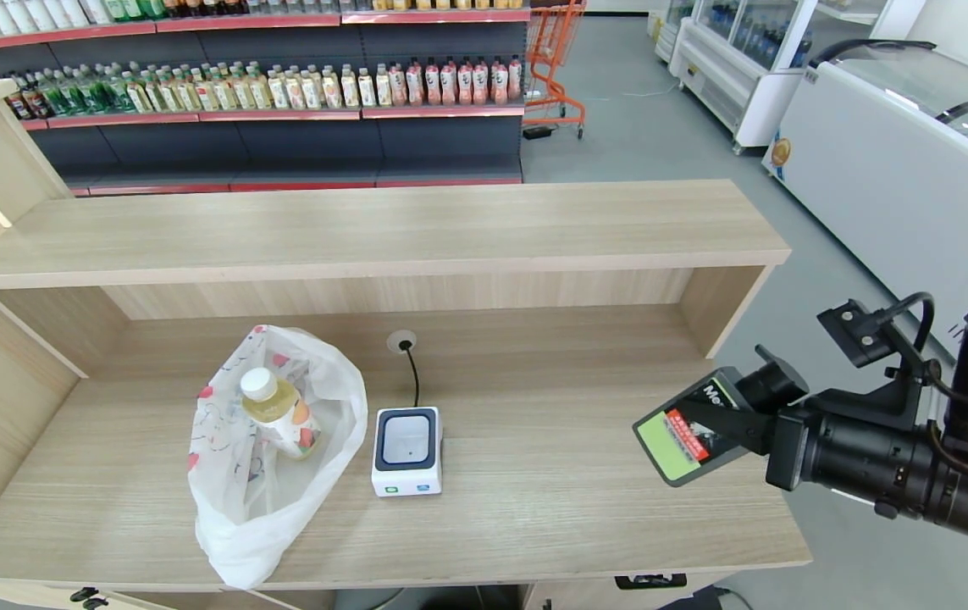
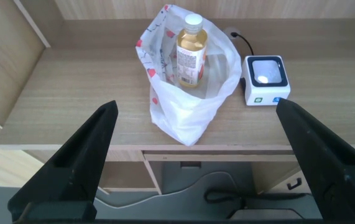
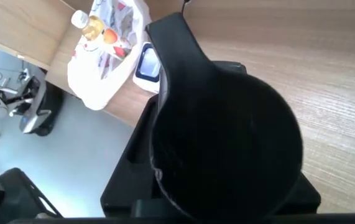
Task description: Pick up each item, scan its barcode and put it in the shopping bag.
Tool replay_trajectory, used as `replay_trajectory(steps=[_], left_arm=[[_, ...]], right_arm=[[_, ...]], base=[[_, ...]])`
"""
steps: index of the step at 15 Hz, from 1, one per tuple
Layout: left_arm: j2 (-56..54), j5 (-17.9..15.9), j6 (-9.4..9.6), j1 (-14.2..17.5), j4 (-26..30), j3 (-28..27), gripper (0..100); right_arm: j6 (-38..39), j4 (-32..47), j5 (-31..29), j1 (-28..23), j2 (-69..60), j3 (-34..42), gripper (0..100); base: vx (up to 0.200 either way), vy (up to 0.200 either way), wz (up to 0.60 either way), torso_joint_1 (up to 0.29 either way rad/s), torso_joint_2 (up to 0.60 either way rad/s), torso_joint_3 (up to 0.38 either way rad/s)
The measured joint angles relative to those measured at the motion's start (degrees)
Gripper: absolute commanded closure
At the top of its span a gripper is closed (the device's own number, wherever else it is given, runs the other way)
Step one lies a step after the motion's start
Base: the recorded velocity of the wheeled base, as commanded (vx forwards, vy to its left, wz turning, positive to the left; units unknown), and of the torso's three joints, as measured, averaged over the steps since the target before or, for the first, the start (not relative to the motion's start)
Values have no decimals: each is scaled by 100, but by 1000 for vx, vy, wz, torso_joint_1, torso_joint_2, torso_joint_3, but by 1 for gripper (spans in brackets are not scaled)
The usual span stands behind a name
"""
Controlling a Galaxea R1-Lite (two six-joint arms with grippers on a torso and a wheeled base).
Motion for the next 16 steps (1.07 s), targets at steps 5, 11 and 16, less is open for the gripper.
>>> replay_trajectory(steps=[5, 11, 16], left_arm=[[0, 0, -9, 0, 0, 0, 0], [0, -2, -22, 0, 0, 0, 0], [0, 0, -27, 0, -2, 0, 0]], right_arm=[[101, 0, 10, 128, -55, 52, 100], [468, 0, 22, 163, -30, 65, 100], [472, -15, 32, 161, 215, 10, 100]], base=[[0, 0, 0, 0, 0, 0], [0, 200, 0, 3, 5, 2], [0, 200, 0, 0, 2, 0]])
